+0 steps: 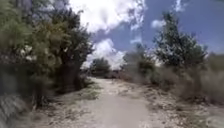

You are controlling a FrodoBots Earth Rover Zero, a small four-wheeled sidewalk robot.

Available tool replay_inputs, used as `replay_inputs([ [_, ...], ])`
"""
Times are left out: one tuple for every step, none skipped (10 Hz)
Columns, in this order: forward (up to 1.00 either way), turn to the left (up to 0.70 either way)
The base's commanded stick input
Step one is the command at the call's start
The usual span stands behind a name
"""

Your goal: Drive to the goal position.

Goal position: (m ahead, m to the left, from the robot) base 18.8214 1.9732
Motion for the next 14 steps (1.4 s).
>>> replay_inputs([
  [0.45,0.0],
  [0.45,0.0],
  [0.45,0.02],
  [0.45,0.23],
  [0.45,0.01],
  [0.45,0.0],
  [0.45,0.0],
  [0.45,0.0],
  [0.45,0.0],
  [0.45,0.0],
  [0.45,0.0],
  [0.45,0.0],
  [0.45,0.0],
  [0.45,0.0],
])
